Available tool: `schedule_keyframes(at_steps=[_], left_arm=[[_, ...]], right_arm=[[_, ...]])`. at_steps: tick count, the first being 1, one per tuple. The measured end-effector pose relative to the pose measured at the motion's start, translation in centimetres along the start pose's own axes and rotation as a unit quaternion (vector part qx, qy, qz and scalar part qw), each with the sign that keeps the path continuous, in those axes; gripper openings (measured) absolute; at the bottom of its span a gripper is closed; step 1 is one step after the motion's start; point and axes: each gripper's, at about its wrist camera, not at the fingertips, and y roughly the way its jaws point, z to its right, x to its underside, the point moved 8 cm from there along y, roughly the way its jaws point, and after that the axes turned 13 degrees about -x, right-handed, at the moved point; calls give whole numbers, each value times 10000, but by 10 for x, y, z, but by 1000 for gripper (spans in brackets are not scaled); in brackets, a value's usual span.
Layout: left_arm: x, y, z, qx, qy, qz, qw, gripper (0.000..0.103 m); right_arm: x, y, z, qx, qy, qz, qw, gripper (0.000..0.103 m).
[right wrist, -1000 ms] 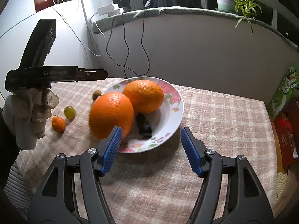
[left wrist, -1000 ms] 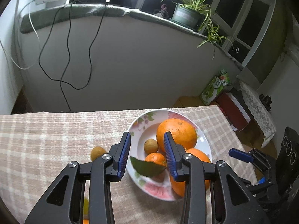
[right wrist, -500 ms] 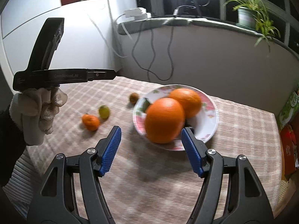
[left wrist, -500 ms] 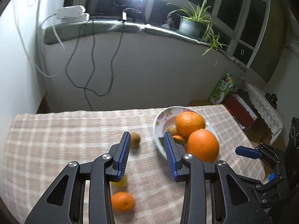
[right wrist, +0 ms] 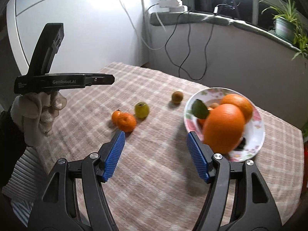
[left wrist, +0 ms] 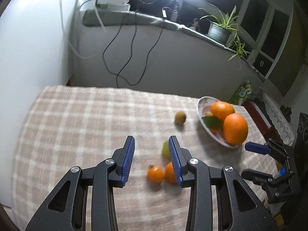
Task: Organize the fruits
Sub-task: 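Withdraw both open grippers from the plate toward the remaining fruits, then close the left gripper on a small orange fruit while the right gripper grasps a mandarin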
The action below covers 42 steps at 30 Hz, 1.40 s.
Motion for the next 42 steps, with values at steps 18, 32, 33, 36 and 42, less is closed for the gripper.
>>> schedule_keyframes(at_steps=[18,32,33,36,42], left_arm=[[55,17,8,551,-116,-651,9963,35],[53,31,20,534,93,-783,9955,35],[50,33,22,542,85,-786,9954,35],[50,33,21,582,37,-794,9951,35],[50,33,20,616,44,-819,9947,35]], right_arm=[[-1,74,-46,-524,-699,-633,9942,66],[3,110,-27,-428,-676,-959,9922,46],[3,112,-26,-431,-672,-962,9922,46],[1,116,-24,-409,-672,-985,9920,46],[-2,122,-20,-367,-625,-951,9928,46]])
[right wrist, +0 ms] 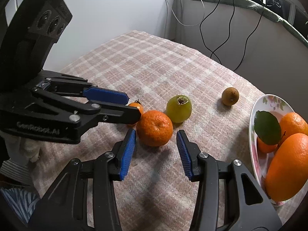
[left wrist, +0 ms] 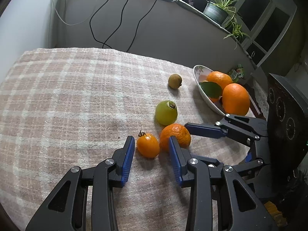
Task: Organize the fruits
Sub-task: 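Close the left gripper on a small orange fruit while the right gripper grasps a mandarin, then carry the small fruit and the mandarin in both grippers over the plate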
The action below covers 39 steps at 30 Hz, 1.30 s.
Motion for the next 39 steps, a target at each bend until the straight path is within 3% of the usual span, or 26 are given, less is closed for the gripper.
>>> schedule_keyframes(at_steps=[14,18,21,39], left_arm=[[8,7,0,42,55,-153,9999,32],[5,11,0,4,37,-135,9999,23],[4,11,1,-22,48,-112,9999,23],[-5,-14,19,47,109,248,9996,23]], right_arm=[[5,-4,0,-39,10,-22,10000,41],[10,-10,3,-4,61,6,10000,41],[12,-15,5,21,103,44,9999,41],[29,-94,21,149,466,841,9953,41]])
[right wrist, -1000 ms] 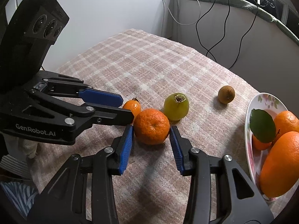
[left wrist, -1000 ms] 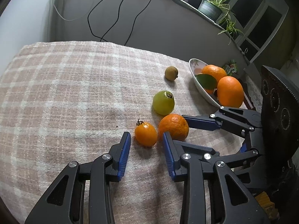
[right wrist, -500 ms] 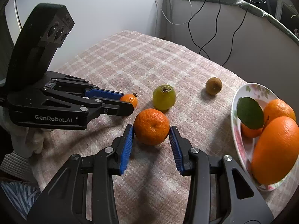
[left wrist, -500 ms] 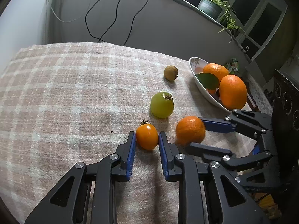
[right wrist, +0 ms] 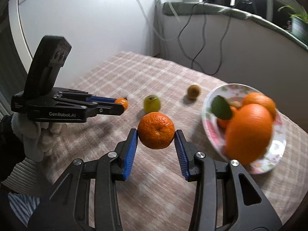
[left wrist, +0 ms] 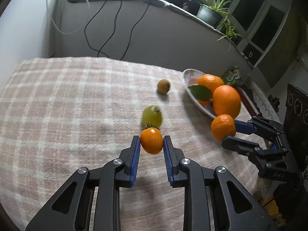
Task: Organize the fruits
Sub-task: 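Carry the small fruit and the mandarin in both grippers over the plate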
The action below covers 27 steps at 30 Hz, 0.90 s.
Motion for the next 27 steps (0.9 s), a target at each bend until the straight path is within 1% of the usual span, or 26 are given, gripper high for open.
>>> schedule_keyframes(at_steps=[6,13,18,21,23,27], left_arm=[[-13,2,32,270,67,111,9996,23],[-24,14,65,442,196,124,9988,23],[-37,21,79,516,216,149,9983,23],[-43,26,89,532,273,160,9981,23],[-43,28,92,532,309,159,9980,23],[-44,36,99,495,384,107,9980,23]], right_arm=[[4,-44,31,240,286,324,9988,41],[6,-83,76,622,586,578,9947,41],[8,-97,109,856,774,647,9912,41],[10,-98,131,1025,864,600,9892,41],[11,-95,146,1048,990,569,9879,41],[14,-88,164,1057,1127,501,9867,41]])
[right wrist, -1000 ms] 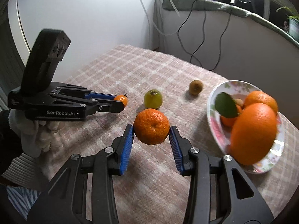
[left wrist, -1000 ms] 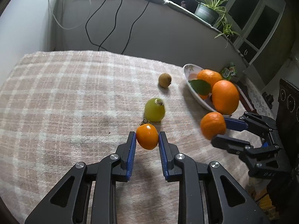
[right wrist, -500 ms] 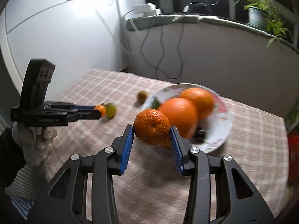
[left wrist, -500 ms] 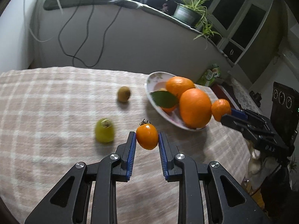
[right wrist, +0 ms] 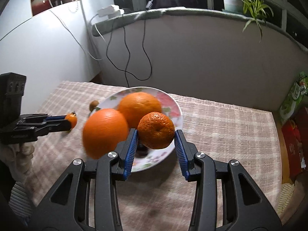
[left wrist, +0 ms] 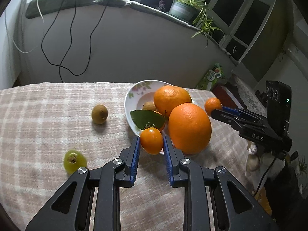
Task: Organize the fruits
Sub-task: 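Carry the small fruit and the mandarin in both grippers over the plate, then open the left gripper over the plate while the right gripper lowers and releases the mandarin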
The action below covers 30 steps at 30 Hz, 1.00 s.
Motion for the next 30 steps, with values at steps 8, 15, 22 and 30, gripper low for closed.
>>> schedule_keyframes(at_steps=[8,15,22,30], left_arm=[[-3,12,5,-18,11,-69,10000,23],[-3,18,14,-43,118,-101,9999,23],[-4,21,18,-99,170,-97,9998,23],[-6,22,19,-77,147,-98,9998,29]], right_arm=[[3,13,13,-21,65,-104,9999,41],[4,21,15,-49,68,-167,9998,41],[5,26,15,-28,27,-219,9998,41],[3,24,17,-15,38,-144,9999,54]])
